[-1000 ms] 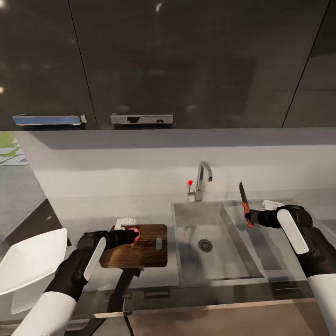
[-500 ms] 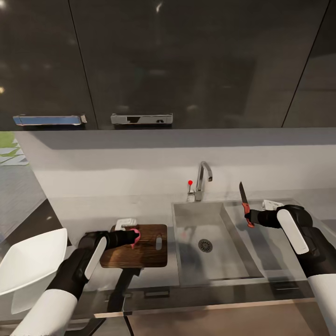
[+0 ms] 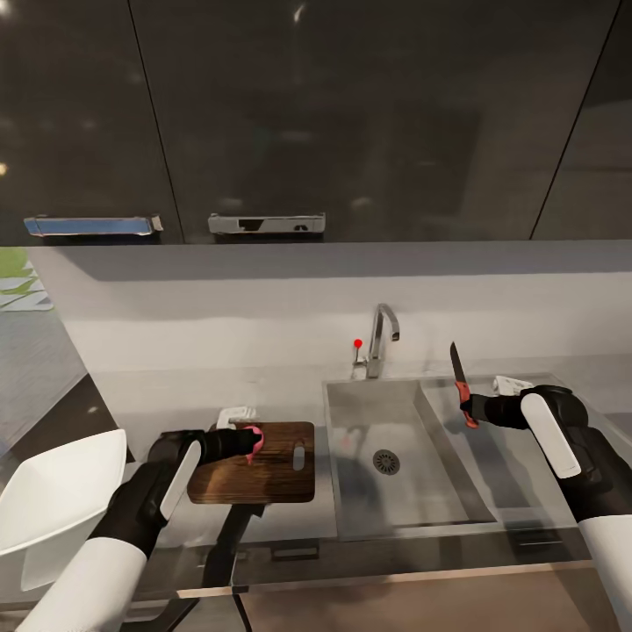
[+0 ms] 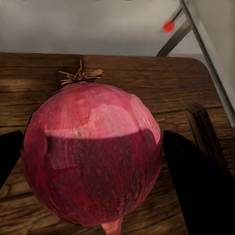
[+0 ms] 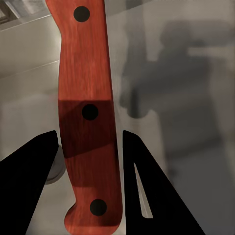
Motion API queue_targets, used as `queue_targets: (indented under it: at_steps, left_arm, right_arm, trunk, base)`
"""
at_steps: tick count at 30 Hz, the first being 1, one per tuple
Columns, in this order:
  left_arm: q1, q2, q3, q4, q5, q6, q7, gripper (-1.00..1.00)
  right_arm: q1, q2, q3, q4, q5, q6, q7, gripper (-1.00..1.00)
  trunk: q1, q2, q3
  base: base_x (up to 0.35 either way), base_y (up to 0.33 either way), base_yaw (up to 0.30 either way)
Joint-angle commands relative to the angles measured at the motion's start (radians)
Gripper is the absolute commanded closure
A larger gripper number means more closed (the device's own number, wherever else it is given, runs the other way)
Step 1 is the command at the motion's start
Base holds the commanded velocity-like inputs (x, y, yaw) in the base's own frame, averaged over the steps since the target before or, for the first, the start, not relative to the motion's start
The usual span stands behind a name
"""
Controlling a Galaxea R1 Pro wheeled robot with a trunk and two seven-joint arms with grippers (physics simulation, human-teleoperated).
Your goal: In the kitchen, take the Vidalia onion out of the sink, dice it on the chopping board with the paring knife, put the diced onion into the bowl on the countertop, then place both the paring knife and the chopping board into the sink.
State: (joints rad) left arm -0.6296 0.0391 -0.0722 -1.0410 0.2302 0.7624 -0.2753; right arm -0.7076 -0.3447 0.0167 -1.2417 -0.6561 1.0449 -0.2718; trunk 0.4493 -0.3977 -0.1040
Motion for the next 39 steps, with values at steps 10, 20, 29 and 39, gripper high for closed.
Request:
queue_targets:
  at_steps: [10,20,29,39]
  left_arm:
    - [-0.013,0.001,-0.001,0.031,0.003,0.004,0.002,1.0]
    - [-0.013,0.001,-0.002,0.042,0.003,-0.021,0.002,1.0]
    - [-0.013,0.002,-0.003,0.069,0.003,-0.029,0.002,1.0]
    - [-0.013,0.002,-0.003,0.084,0.003,-0.072,0.002,1.0]
  right_arm:
    - [-0.001,-0.001,0.002,-0.001,-0.011,0.002,-0.01,1.0]
    - [-0.001,-0.001,0.002,-0.001,-0.01,0.002,-0.01,1.0]
    - [-0.001,-0.001,0.002,-0.001,-0.01,0.002,-0.01,1.0]
    - [-0.001,-0.001,0.002,-0.001,-0.011,0.002,-0.01,1.0]
  trunk:
    - [0.001,-0.002,-0.002]
    - [0.001,-0.002,-0.002]
    - [0.001,-0.002,-0.002]
    - [0.001,-0.002,-0.002]
  base:
    - [0.0,0.0,0.0]
    - [0.0,0.0,0.0]
    - [0.0,0.0,0.0]
    - [0.0,0.0,0.0]
